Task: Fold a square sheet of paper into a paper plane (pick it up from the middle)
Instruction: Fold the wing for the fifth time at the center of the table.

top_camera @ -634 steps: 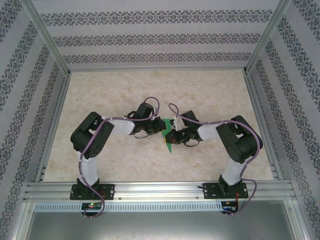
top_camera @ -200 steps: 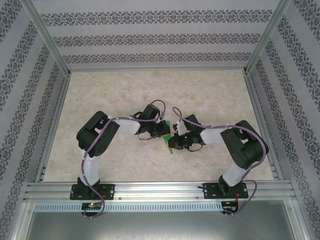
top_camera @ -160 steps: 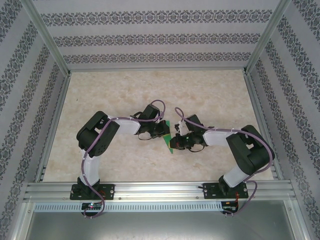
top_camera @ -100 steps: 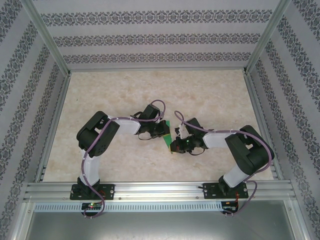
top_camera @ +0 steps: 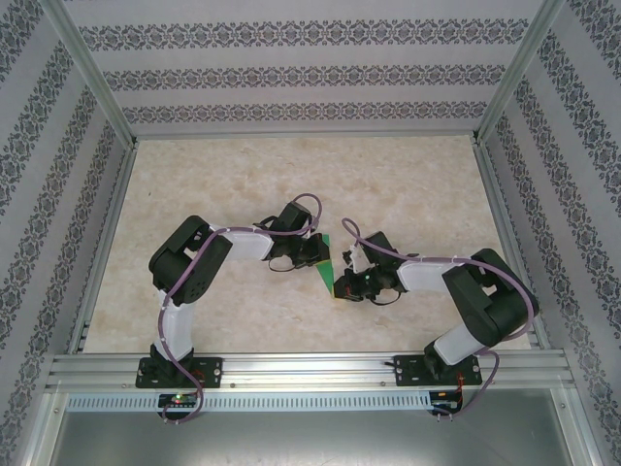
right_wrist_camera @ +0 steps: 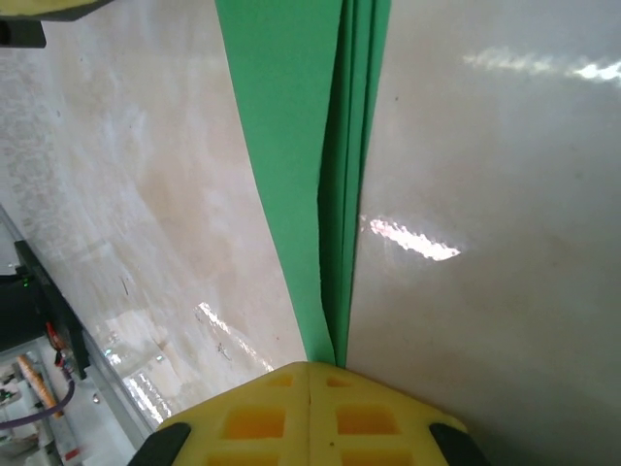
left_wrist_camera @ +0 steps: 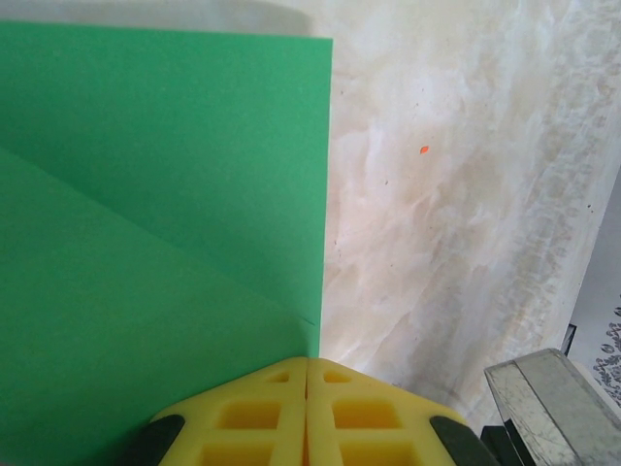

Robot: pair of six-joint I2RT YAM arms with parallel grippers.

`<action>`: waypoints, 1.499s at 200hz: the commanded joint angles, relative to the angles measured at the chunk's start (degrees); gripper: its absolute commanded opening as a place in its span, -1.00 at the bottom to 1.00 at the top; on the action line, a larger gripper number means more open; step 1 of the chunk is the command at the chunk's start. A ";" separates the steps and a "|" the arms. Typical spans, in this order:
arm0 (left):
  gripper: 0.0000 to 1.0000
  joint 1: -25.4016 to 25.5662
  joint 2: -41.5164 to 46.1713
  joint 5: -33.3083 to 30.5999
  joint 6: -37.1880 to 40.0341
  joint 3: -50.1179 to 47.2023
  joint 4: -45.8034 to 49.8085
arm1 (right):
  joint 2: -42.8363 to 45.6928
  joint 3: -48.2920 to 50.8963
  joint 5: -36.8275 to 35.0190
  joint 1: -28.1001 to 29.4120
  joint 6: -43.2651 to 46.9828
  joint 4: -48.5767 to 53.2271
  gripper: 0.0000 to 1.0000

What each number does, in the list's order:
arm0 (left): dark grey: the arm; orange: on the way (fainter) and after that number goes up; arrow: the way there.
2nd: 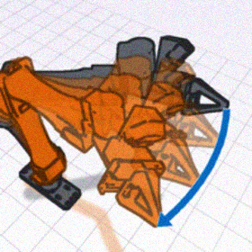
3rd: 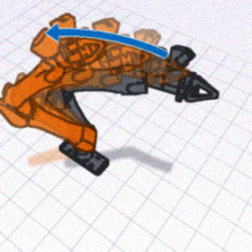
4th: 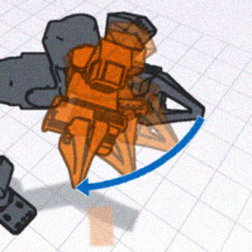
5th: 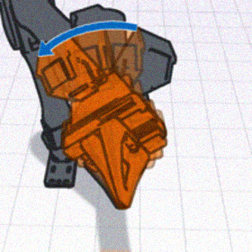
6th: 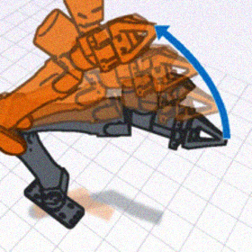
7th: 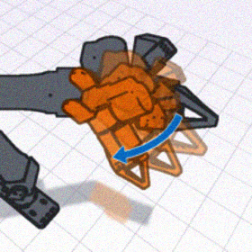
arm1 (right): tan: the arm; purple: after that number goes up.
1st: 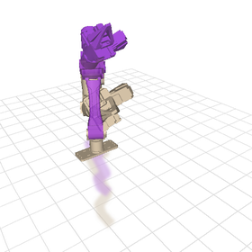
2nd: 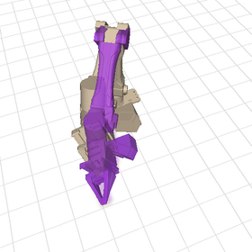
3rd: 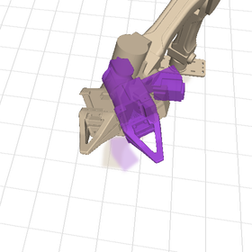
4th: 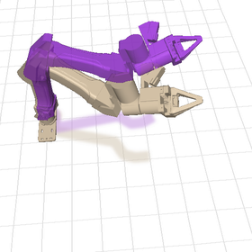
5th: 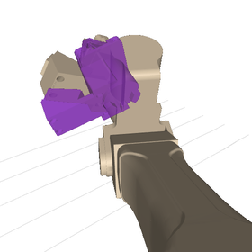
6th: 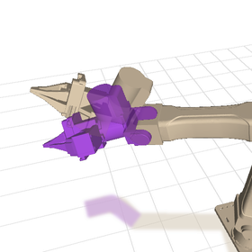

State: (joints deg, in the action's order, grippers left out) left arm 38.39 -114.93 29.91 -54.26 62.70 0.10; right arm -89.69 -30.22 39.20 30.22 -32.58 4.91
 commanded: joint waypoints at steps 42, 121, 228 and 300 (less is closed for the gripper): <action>-0.81 0.31 -2.47 -3.55 1.66 0.24 5.17 | -1.36 0.66 -5.49 -0.20 0.72 8.38 -1.00; -0.82 0.33 -2.40 -3.75 2.23 1.20 6.10 | 7.88 -6.54 -6.80 1.69 -3.98 9.24 -0.95; -0.82 0.29 -2.66 -3.81 2.93 1.47 7.08 | -2.10 -6.71 -7.43 2.94 -2.80 7.59 -0.90; -0.82 0.35 -2.88 -4.11 3.02 1.31 6.78 | 4.80 -0.29 -8.23 3.39 -1.62 11.29 -0.95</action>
State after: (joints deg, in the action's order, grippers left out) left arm 38.39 -115.24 29.39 -52.75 64.18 2.50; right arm -85.89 -31.75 32.99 33.21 -35.92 12.84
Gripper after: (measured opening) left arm 0.093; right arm 0.041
